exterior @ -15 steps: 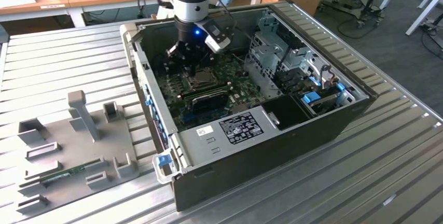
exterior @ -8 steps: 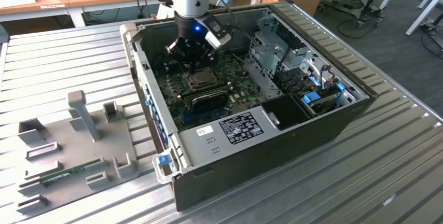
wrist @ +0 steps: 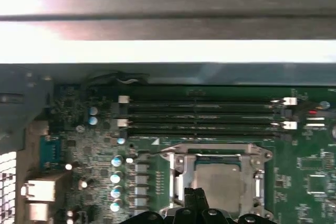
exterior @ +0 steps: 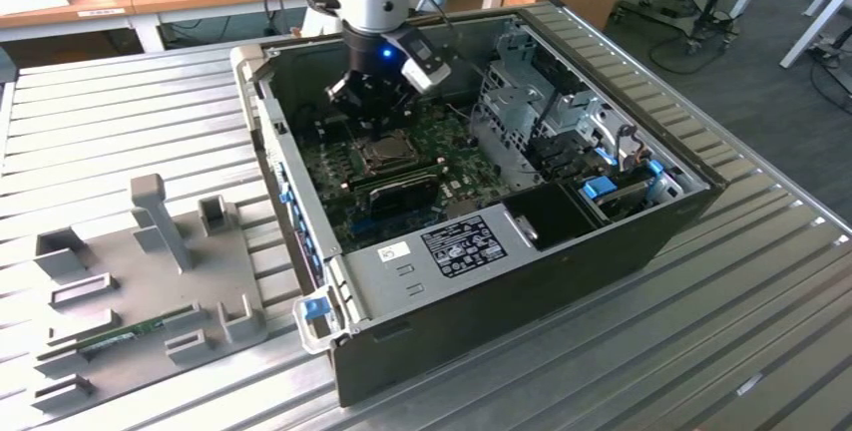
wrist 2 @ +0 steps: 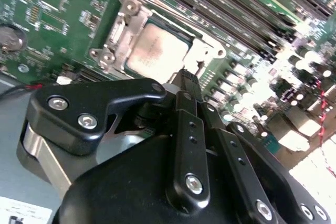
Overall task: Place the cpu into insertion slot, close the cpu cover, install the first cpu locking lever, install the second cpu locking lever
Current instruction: 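Close the cpu cover, then install the first cpu locking lever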
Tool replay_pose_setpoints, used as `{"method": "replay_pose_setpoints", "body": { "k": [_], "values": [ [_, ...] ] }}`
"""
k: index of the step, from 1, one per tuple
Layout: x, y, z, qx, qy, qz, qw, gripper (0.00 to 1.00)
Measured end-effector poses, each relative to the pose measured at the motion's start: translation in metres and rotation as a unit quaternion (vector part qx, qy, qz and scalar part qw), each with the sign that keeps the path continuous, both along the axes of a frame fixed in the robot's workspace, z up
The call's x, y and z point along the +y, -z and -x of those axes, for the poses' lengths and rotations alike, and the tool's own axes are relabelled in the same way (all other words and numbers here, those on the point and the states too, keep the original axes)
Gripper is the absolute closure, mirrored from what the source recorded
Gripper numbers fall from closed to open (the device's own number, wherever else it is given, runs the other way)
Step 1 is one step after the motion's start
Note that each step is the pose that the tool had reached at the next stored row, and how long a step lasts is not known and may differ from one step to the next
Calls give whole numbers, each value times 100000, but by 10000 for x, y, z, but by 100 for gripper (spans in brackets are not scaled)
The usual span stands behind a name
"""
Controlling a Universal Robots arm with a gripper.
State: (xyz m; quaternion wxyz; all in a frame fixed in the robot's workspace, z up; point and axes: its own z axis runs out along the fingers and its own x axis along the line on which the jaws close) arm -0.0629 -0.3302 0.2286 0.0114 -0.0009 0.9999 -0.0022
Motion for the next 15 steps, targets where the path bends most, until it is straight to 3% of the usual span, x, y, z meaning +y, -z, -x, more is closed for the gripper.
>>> {"method": "replay_pose_setpoints", "body": {
  "k": [6,15],
  "values": [
    [0,0,-161,1,1,2,100000,90],
    [0,-3,-227,0,0,0,100000,90]
  ]
}}
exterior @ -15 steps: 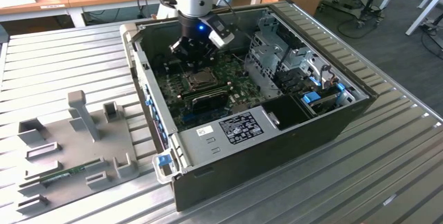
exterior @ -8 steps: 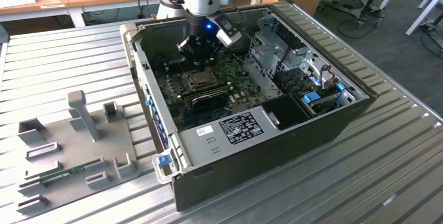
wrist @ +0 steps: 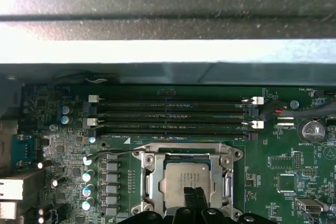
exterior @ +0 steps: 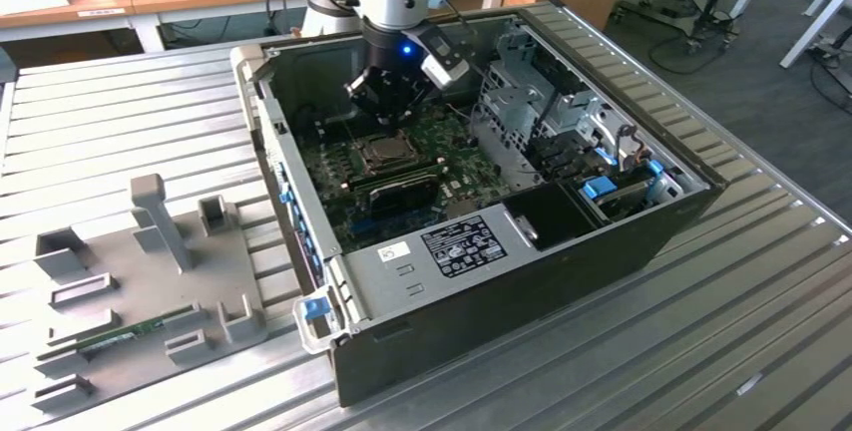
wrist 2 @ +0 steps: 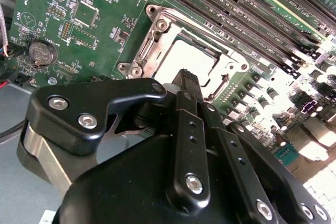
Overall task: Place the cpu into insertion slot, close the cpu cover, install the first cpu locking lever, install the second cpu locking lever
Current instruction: 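Install the first cpu locking lever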
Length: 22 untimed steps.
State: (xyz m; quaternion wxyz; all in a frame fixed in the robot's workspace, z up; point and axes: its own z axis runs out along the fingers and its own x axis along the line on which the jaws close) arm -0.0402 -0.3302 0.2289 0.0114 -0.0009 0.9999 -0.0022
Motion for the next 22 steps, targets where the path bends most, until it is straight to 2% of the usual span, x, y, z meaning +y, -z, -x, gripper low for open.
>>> {"method": "replay_pose_setpoints", "body": {
  "k": [12,18,22],
  "values": [
    [0,-11,4,-16,-2,2,100000,90],
    [0,-12,46,-316,2,-3,100000,90],
    [0,-65,47,-328,-1,-3,99999,90]
  ]
}}
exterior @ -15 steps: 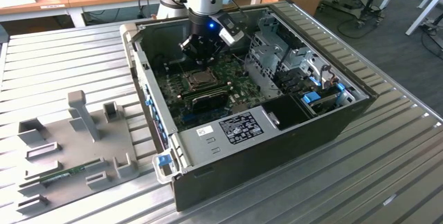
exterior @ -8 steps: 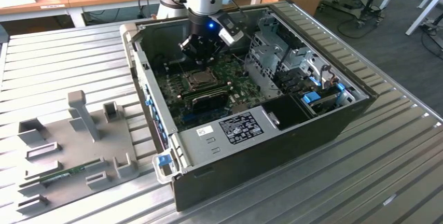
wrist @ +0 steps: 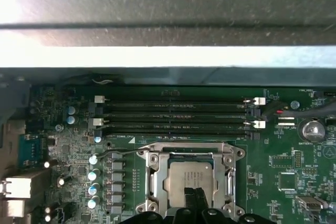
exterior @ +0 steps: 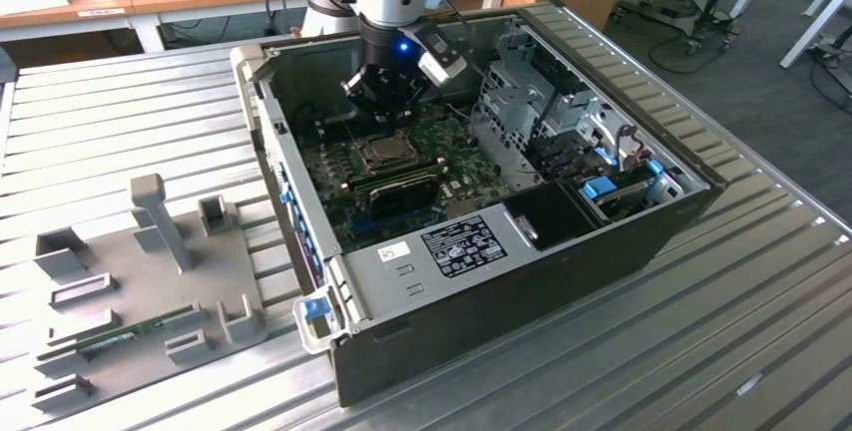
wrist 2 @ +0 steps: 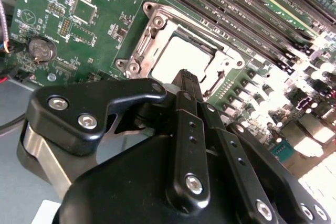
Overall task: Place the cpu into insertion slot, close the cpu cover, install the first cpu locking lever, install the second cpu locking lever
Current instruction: 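Install the first cpu locking lever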
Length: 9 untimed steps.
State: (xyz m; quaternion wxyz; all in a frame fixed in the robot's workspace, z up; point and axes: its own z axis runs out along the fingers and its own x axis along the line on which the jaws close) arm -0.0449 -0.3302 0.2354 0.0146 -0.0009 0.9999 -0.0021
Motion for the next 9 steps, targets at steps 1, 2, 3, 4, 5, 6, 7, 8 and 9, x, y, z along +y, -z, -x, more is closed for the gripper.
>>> {"method": "replay_pose_setpoints", "body": {
  "k": [1,2,3,4,5,6,7,8,9],
  "values": [
    [0,-19,0,2,3,3,100000,90],
    [0,-39,0,3,2,7,100000,90],
    [0,-57,0,1,2,0,100000,90],
    [0,-76,0,1,1,-1,100000,90],
    [0,-97,0,3,3,3,100000,90],
    [0,-116,0,5,3,8,100000,90],
    [0,-132,0,3,3,2,100000,90],
    [0,-143,0,4,2,4,100000,90],
    [0,-147,0,3,3,2,100000,90]
  ]
}}
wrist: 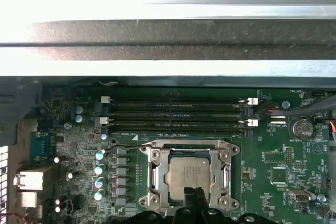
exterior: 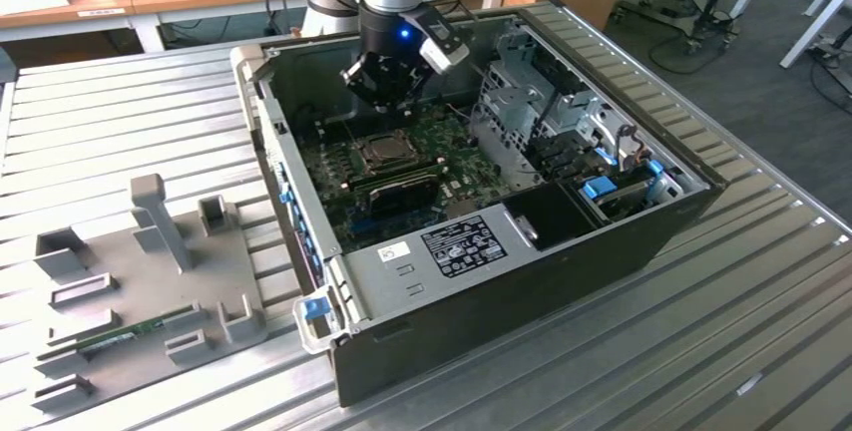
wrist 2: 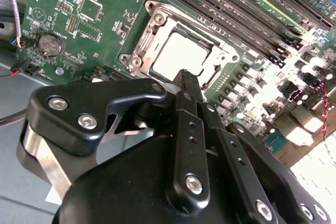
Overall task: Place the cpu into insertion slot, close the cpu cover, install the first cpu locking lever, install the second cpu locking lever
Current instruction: 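Install the first cpu locking lever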
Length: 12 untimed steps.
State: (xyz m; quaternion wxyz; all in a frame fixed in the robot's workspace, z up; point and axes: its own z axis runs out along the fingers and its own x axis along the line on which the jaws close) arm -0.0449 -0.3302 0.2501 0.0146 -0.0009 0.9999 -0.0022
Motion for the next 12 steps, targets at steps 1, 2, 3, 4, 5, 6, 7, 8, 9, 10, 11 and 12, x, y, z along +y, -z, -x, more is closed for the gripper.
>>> {"method": "replay_pose_setpoints", "body": {
  "k": [1,2,3,4,5,6,7,8,9,10,11,12],
  "values": [
    [0,1,0,-7,1,-9,100000,90],
    [0,1,0,-8,-1,-11,100000,90],
    [0,-1,0,-1,-2,-1,100000,90],
    [0,-1,0,-3,-1,-2,100000,90],
    [0,-1,0,-2,-1,-5,100000,90],
    [0,-2,1,-1,-3,0,100000,90],
    [0,-2,3,-1,-2,-1,100000,90],
    [0,-2,4,-3,0,2,100000,90],
    [0,-2,5,-3,-7,6,100000,90],
    [0,-2,13,-9,-2,1,100000,90],
    [0,-2,20,-7,-1,1,100000,90],
    [0,-2,20,-10,-2,1,100000,90]
  ]
}}
